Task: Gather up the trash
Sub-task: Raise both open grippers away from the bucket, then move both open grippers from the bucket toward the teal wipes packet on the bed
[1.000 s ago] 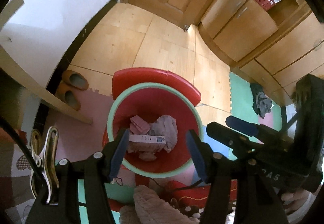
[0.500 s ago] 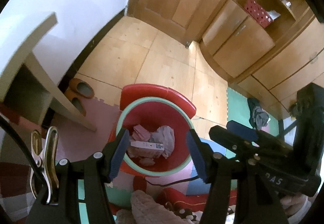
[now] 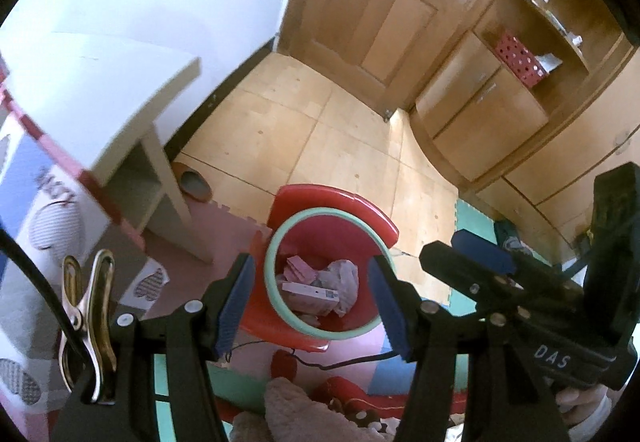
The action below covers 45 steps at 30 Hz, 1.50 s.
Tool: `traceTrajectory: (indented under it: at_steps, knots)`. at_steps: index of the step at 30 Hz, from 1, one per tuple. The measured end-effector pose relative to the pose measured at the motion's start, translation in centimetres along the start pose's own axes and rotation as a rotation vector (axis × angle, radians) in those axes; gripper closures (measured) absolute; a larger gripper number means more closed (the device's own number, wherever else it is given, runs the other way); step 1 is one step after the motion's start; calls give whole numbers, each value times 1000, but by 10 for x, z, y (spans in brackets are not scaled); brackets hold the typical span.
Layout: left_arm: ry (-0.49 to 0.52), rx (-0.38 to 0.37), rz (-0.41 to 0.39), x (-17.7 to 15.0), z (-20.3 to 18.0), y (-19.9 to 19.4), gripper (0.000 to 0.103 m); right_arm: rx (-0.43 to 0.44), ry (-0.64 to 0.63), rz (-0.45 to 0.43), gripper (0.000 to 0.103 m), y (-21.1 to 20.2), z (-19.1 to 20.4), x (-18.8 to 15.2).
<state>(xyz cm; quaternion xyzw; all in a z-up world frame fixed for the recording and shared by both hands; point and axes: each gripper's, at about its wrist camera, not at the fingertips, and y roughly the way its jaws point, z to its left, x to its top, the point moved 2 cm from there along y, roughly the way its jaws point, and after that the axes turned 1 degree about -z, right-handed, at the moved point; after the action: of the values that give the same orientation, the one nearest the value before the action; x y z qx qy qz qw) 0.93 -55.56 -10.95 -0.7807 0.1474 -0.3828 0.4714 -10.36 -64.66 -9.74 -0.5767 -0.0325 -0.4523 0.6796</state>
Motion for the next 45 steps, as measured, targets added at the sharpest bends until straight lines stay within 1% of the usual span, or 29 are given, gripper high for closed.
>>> traceTrajectory:
  at_steps: [7,13,26,34,45]
  knots:
    - [-24,58,-36,-6,20,-38,42,46,-70,-11,41,-7,44,5]
    - [-51,89,-70,-15,41,-72,42,82,-137,-17,41,-11,83,7]
    - [-163,158,-138,-38,107,-135,42,152,-262,-31,41,-15,161,1]
    - [-241,201,-175,-58,146,-171,42,206,-330,-17,41,-10,214,-18]
    - [-346,293,-225,-99,205,-223,42,286,-421,6,41,2,287,-52]
